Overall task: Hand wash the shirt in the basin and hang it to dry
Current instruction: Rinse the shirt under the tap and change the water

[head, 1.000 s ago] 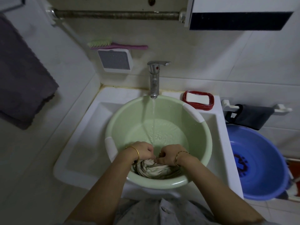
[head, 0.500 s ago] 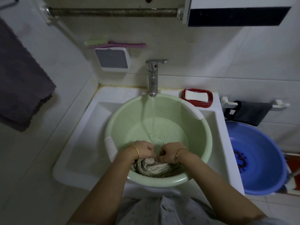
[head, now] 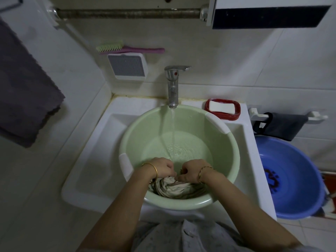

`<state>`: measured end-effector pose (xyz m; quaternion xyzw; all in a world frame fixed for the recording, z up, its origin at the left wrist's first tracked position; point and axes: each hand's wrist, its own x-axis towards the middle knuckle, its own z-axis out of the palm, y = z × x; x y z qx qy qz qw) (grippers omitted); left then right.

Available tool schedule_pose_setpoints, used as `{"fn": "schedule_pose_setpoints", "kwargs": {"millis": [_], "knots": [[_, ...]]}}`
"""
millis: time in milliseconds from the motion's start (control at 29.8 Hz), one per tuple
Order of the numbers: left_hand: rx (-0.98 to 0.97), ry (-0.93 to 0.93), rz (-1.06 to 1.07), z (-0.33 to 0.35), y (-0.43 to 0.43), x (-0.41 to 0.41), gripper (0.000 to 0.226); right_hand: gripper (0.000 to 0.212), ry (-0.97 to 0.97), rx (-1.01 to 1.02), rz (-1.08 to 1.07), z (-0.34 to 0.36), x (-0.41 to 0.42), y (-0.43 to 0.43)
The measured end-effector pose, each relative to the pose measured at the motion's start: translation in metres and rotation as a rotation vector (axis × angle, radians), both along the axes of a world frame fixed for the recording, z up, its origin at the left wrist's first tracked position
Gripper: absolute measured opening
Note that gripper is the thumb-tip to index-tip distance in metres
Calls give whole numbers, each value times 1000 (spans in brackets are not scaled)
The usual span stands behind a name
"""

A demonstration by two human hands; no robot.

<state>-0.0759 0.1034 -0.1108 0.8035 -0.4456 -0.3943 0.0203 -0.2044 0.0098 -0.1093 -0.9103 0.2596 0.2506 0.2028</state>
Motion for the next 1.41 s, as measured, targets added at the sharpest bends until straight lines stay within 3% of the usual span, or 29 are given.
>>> {"fn": "schedule_pose_setpoints", "kwargs": {"millis": [336, 503, 738, 1242, 1409], "knots": [[-20, 5, 7, 1, 0, -1, 13, 54, -3, 2, 2, 1, 0, 0], [-17, 13, 20, 0, 0, -1, 21, 54, -2, 0, -3, 1, 0, 1], [-19, 18, 4, 1, 1, -1, 5, 55, -2, 4, -9, 1, 0, 1], [-1, 12, 14, 1, 0, -1, 18, 54, 3, 8, -1, 2, -1, 0], [-3, 17, 8, 0, 1, 0, 12, 56, -8, 3, -6, -1, -1, 1]]}}
